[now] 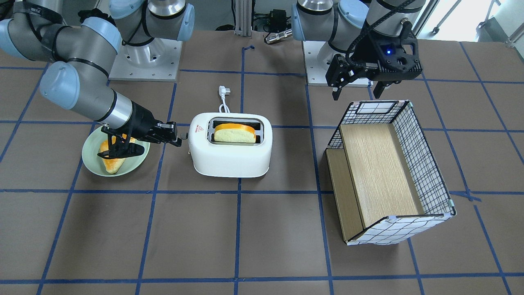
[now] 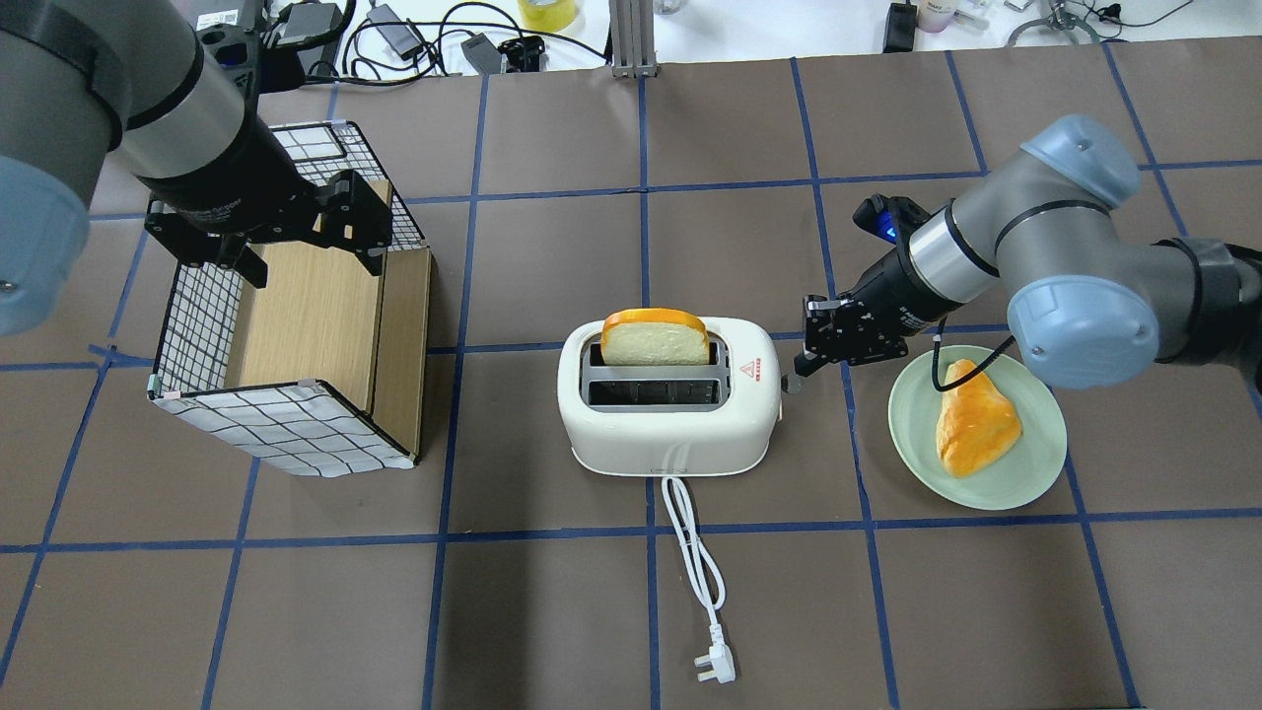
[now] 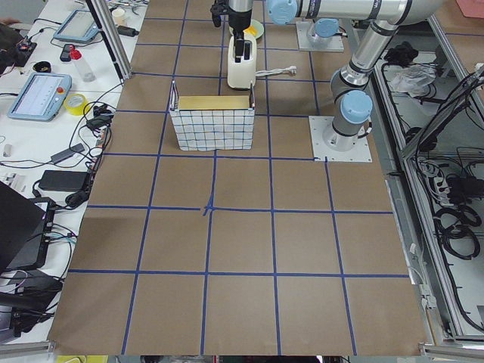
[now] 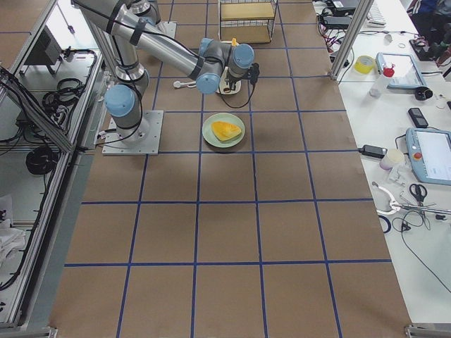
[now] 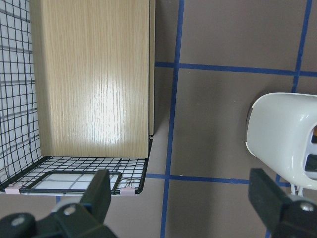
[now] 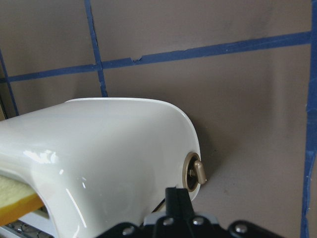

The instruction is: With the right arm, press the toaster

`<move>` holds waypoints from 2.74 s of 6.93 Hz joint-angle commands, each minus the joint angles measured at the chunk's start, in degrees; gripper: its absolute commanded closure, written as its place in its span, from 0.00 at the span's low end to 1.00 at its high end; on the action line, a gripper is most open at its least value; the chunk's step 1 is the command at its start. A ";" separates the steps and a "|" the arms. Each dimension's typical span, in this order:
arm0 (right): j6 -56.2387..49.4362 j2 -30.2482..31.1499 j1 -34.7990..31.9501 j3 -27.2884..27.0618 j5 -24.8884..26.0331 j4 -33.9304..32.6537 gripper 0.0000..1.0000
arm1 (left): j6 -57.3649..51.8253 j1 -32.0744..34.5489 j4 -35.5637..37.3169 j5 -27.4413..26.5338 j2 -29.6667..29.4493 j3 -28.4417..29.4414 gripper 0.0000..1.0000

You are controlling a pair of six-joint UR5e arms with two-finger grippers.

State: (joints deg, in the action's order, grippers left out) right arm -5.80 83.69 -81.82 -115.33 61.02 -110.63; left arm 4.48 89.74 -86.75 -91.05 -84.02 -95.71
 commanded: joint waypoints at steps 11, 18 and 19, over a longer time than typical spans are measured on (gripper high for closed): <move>13.00 2.01 -8.52 35.52 27.57 25.37 1.00 | 0.00 0.00 0.00 0.08 0.00 0.00 0.00; 11.78 1.83 -8.70 34.56 28.37 21.59 0.00 | 0.00 0.00 0.00 -0.01 0.00 0.00 0.00; 11.78 1.83 -8.70 34.56 28.28 21.59 0.00 | 0.00 0.00 0.00 -0.01 0.00 0.00 0.00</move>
State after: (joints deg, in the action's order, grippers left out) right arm 5.99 85.54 -90.53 -80.77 89.37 -89.01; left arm 4.48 89.74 -86.75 -91.05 -84.02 -95.71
